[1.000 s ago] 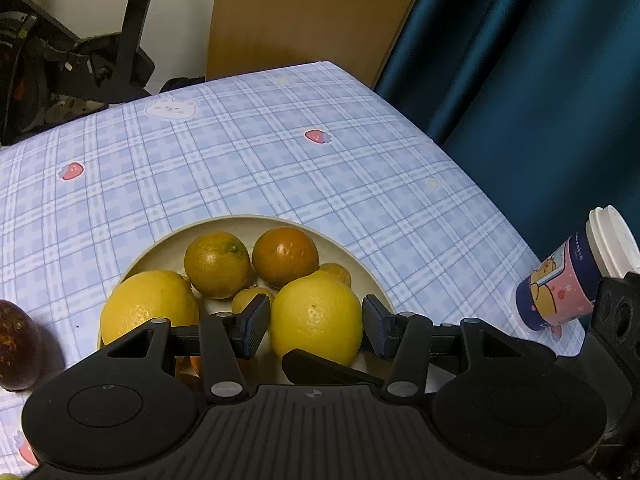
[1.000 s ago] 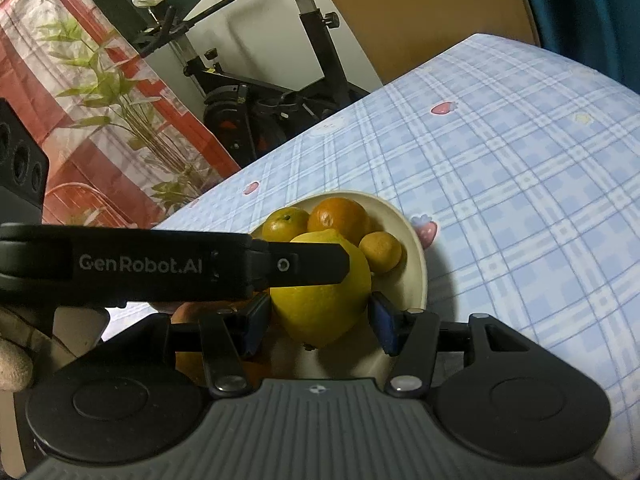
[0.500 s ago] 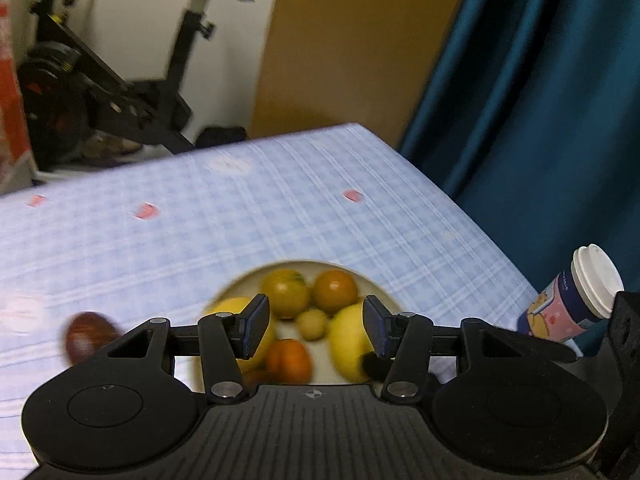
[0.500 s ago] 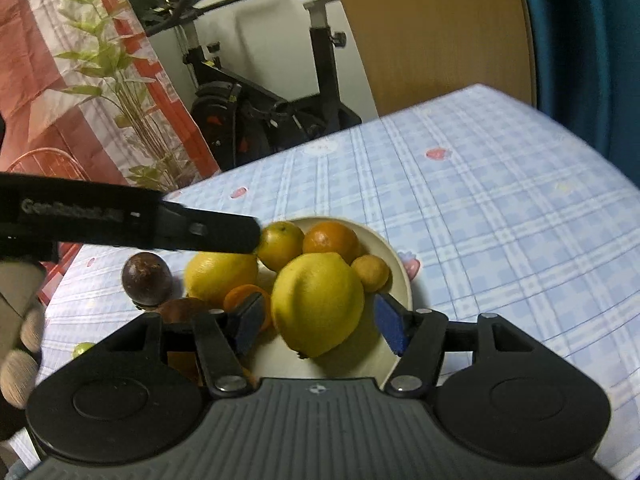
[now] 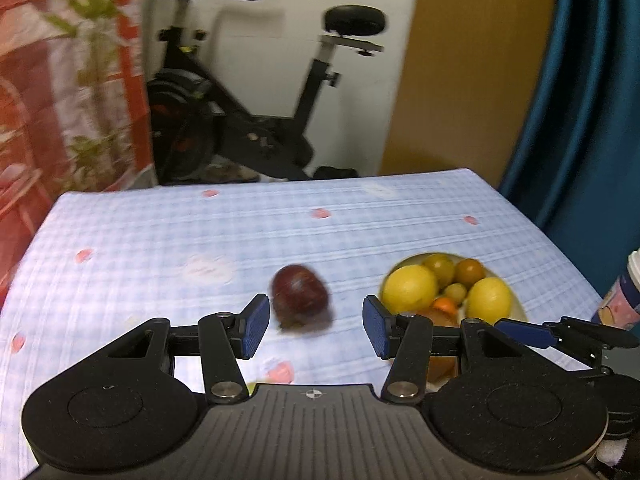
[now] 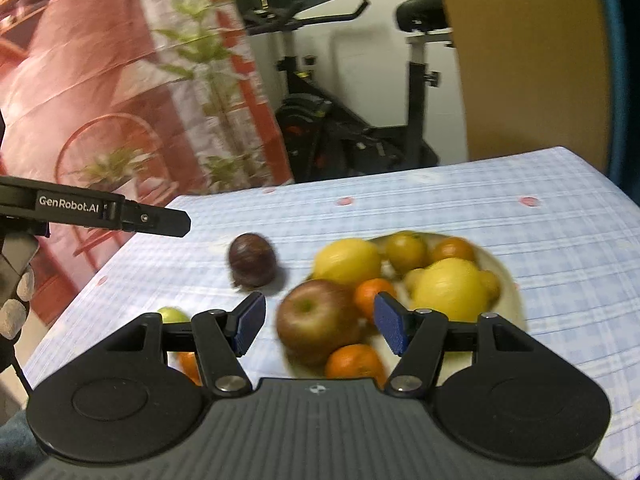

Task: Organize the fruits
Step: 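Move both tools to an orange mandarin on the cloth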

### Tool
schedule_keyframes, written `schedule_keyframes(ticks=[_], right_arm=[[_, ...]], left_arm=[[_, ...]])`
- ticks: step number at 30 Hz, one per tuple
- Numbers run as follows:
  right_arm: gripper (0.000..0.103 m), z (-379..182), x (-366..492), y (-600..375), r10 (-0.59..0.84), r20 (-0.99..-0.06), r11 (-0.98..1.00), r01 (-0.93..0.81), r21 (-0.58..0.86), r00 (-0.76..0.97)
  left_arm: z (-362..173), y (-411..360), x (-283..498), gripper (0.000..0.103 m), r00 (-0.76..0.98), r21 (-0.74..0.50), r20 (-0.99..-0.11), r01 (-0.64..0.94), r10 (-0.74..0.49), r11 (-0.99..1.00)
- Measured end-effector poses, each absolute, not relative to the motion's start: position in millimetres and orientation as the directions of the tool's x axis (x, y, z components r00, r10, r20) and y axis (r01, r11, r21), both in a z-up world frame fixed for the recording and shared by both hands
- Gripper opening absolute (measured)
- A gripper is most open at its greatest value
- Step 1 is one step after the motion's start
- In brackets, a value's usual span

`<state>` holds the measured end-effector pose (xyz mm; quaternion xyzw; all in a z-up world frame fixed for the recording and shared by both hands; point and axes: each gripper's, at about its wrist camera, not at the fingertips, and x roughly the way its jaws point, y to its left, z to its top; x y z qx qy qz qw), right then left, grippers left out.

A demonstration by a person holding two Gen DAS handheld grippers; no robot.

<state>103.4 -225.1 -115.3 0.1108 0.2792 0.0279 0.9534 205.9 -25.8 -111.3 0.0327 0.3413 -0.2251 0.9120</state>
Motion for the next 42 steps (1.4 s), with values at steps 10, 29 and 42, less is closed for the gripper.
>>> schedule_keyframes(ticks=[10,29,42], right_arm=[[0.063,-122.9,108.5,-182.7,0.186,-0.561,0.979,-0.100,0.180,0.807],[0.050,-153.6,133.7,-108.7,0.251,-0.710,0.944,-0.328,0.029,0.658],[0.046,-162.2,145.6,-94.7,0.171,-0.769,0.928,-0.362,-0.084,0.616]], left_arm=[[-116.3,13.6,186.1,0.054,0.686,-0.161,-0.629,0.346,-0.366,0.925],[-158.1,50.9,173.4,0.054,0.648,-0.239,-0.675,0.261,-0.354,0.935],[-166.4,59.4,174.4,0.054,0.639,-0.258,-0.680,0.250,-0.359,0.933]])
